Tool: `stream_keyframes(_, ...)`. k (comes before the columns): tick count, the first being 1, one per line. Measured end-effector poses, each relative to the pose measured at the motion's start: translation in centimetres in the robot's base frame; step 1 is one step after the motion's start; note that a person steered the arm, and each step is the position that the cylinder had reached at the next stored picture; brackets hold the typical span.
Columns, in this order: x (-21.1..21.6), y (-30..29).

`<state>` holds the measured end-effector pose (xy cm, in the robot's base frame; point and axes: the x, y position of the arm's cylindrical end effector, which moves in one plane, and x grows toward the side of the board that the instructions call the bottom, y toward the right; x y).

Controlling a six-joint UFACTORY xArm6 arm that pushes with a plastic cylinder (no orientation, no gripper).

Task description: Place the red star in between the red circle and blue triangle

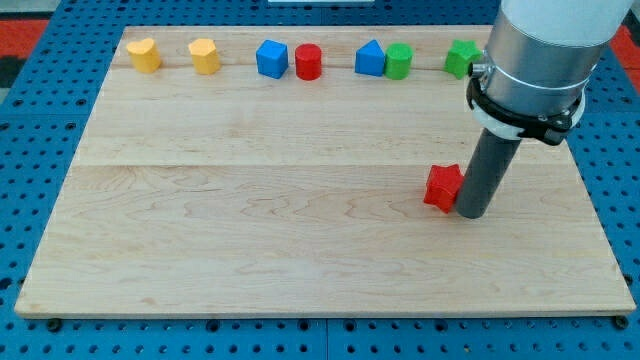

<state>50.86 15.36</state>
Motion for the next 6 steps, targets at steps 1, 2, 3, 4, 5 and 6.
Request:
stream_keyframes(1, 1.0, -4.3)
stream_keyframes(2, 0.9, -7.7)
stream_keyframes(3, 0.9, -4.9)
stream_keyframes(4, -1.4, -4.9)
stream_keyframes(5, -1.5, -0.2)
stream_keyframes(6, -4.6, 0.5)
